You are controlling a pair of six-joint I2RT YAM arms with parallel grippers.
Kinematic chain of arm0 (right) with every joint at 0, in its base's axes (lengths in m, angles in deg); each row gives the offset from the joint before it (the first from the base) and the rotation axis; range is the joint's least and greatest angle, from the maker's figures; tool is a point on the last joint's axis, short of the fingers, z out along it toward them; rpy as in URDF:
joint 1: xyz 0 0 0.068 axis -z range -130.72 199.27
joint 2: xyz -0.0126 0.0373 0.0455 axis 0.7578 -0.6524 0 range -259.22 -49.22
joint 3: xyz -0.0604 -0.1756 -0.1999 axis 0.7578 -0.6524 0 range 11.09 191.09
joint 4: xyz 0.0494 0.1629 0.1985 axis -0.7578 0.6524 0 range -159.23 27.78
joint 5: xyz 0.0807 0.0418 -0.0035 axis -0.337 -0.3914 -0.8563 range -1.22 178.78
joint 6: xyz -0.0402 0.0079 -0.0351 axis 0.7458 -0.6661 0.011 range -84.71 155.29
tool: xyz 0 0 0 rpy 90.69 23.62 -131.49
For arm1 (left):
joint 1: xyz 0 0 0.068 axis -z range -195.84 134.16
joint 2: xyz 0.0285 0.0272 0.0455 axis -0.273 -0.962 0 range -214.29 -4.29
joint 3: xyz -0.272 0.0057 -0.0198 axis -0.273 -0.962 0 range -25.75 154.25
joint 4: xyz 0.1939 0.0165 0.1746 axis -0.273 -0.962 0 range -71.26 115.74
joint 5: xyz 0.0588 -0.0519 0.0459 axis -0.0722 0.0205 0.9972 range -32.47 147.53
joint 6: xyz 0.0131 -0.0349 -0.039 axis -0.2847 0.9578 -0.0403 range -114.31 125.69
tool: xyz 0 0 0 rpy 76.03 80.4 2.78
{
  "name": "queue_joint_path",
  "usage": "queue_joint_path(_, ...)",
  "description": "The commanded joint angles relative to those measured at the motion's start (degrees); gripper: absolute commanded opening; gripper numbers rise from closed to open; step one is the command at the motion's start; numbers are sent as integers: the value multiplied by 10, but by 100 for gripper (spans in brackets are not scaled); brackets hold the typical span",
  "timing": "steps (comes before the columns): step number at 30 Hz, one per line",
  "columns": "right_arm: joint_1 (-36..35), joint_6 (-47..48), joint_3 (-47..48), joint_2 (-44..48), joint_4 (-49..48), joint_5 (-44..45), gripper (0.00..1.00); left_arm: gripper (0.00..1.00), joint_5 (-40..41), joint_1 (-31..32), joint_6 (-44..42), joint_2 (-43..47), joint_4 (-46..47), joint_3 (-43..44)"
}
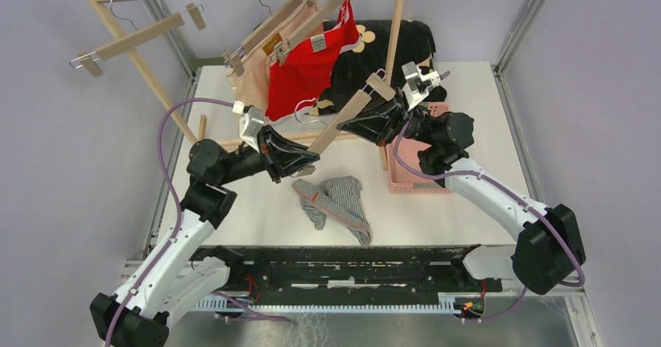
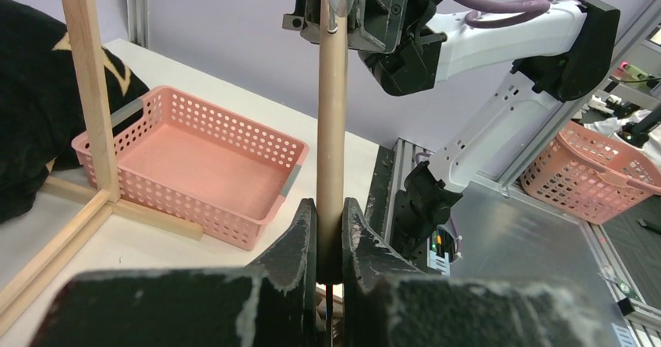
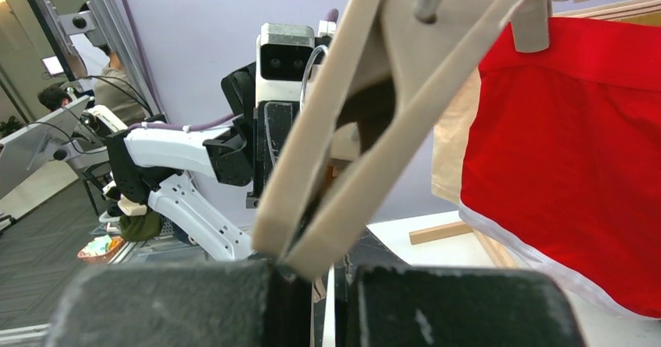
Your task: Remove the underwear clipped to the hanger
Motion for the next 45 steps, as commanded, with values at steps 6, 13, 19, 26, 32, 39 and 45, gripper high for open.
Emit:
queue_joint_path(6,-7,34,30,6,21,-39,9,3,-8,0,-51,10,-66,54)
queue_joint_path(13,-7,102,3,38,106,-4,66,3,38,0,-49,50,-94,71)
queue_joint_path(19,-9,234,-45,116,296,97,79,3,137,-1,-83,95,-225,125)
queue_joint_path(26,-66,347,-154,214,508,289,74,3,341,-1,-125,136,-471,192)
queue_joint_path(32,-139,350,-192,195,556,403,73,3,442,-2,-133,169,-648,264)
queue_joint_path(39,-192,352,-154,13,533,477,72,3,526,-11,-136,215,-743,315)
queue_joint_path(45,-197,334,-148,-85,466,479,73,3,569,-30,-144,232,-796,357)
